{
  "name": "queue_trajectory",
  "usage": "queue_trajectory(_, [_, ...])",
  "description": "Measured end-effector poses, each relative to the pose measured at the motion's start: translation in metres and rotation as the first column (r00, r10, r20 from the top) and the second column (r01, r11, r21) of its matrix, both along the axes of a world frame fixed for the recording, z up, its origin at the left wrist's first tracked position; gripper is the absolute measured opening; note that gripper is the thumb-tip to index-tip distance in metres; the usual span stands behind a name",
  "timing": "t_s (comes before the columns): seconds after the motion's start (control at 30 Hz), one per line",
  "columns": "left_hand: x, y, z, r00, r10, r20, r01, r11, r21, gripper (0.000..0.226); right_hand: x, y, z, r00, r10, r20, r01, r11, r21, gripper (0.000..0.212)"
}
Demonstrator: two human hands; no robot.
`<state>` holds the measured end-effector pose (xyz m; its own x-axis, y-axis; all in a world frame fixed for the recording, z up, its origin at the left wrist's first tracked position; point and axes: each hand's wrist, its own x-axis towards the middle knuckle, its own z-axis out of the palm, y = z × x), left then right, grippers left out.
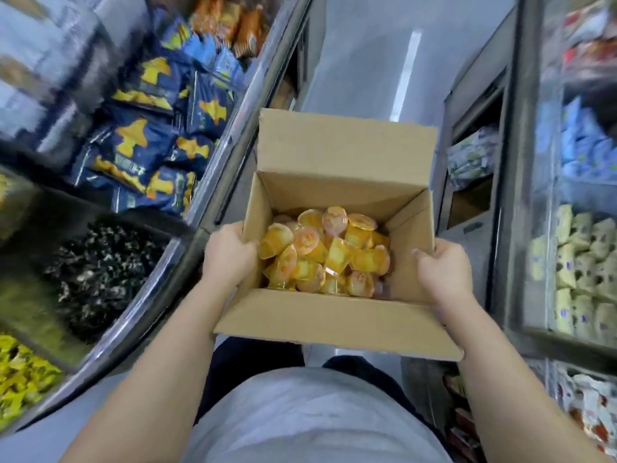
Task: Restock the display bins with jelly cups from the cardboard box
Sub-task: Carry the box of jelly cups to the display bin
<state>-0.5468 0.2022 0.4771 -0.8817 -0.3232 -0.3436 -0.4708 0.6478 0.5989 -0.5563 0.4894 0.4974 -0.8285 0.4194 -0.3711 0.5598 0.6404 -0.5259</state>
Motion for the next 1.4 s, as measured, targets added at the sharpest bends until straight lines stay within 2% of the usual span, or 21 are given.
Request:
queue_trajectory(0.1, [-0.085,0.001,0.011,0.999,-0.033,0.01,0.033,0.999,0.005,0.014,-0.068,0.005,0.007,0.999,-0.047,-0.007,0.047,0.999,-0.025,0.023])
queue_trajectory(0.27, [-0.228,0.023,0.017,0.994,-0.111,0.014,0.111,0.993,-0.049,0.005,-0.193,0.031,0.004,0.996,-0.078,-0.051,0.077,0.997,-0.011,0.03])
queue_trajectory(0.37, [-0.316,0.048,0.008,0.995,-0.095,0.036,0.096,0.995,-0.009,0.013,-0.279,0.06,-0.005,0.995,-0.079,-0.065,0.078,0.997,-0.008,0.024])
queue_trajectory(0.47, [-0.402,0.08,0.009,0.997,-0.073,0.038,0.072,0.997,0.04,0.007,-0.37,0.091,-0.006,0.995,-0.059,-0.08,0.058,0.998,-0.012,0.021])
queue_trajectory(0.63, [-0.542,0.134,0.035,1.0,-0.026,0.001,0.026,0.992,0.125,0.01,-0.506,0.136,0.016,0.992,-0.083,-0.1,0.079,0.996,-0.042,0.019])
queue_trajectory(0.83, [-0.705,0.17,0.033,1.0,-0.025,0.002,0.025,0.996,0.08,0.01,-0.671,0.171,0.022,0.989,-0.107,-0.099,0.104,0.994,-0.026,0.016])
queue_trajectory(0.97, [-0.83,0.185,0.01,0.999,-0.048,0.019,0.047,0.996,0.07,0.013,-0.793,0.189,0.006,0.987,-0.138,-0.077,0.135,0.99,-0.036,0.03])
queue_trajectory(1.17, [-1.013,0.195,0.026,0.999,-0.037,0.015,0.035,0.992,0.125,0.016,-0.975,0.203,0.024,0.993,-0.108,-0.056,0.108,0.994,-0.017,0.018])
queue_trajectory(1.3, [-1.125,0.212,0.047,1.0,-0.027,0.008,0.026,0.985,0.171,0.015,-1.087,0.216,0.029,0.99,-0.114,-0.084,0.114,0.993,-0.013,0.019])
queue_trajectory(1.4, [-1.204,0.227,0.039,1.0,-0.015,0.008,0.014,0.987,0.16,0.012,-1.176,0.232,0.021,0.993,-0.08,-0.086,0.081,0.997,0.009,0.016])
